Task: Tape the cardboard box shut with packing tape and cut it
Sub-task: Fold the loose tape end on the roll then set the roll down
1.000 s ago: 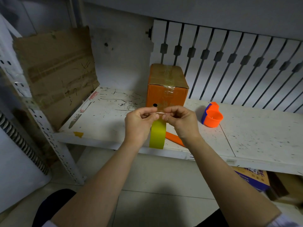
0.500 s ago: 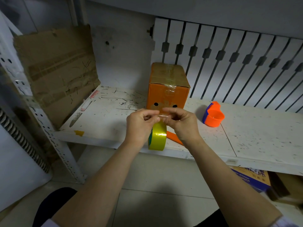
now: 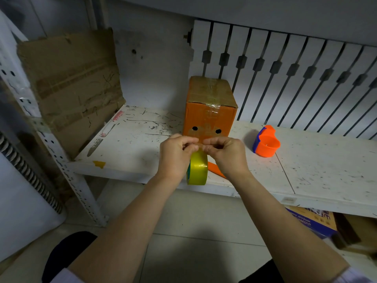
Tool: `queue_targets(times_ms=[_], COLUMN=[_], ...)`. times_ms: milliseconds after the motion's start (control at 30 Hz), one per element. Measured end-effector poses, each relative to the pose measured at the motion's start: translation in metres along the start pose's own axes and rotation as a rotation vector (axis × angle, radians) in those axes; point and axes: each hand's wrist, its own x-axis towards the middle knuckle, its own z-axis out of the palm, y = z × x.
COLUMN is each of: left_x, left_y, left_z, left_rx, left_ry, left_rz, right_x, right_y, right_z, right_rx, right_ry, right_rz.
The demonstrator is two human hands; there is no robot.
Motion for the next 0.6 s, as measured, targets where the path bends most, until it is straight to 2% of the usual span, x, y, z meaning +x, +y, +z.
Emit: queue_targets(times_ms=[367, 533, 600], left_x=[0.002, 0.008, 0.01], left_y=[0.001, 0.007, 0.006], left_z=[0.004, 0.0, 0.0], left_rx=[0.141, 0.151, 0.033], left_ry=[-0.07, -0.103, -0.094], left_rz=[0.035, -0.043, -0.126], right_x=[0.002, 0.0, -0.001], right_y=[0.0, -0.007, -0.009], right_z=[0.0, -0.007, -0.006], right_rx=[-0.127, 0.024, 0.055], right_ry=[-0.017, -0.124, -0.137], right_rz=[-0.006, 0.077, 0.105])
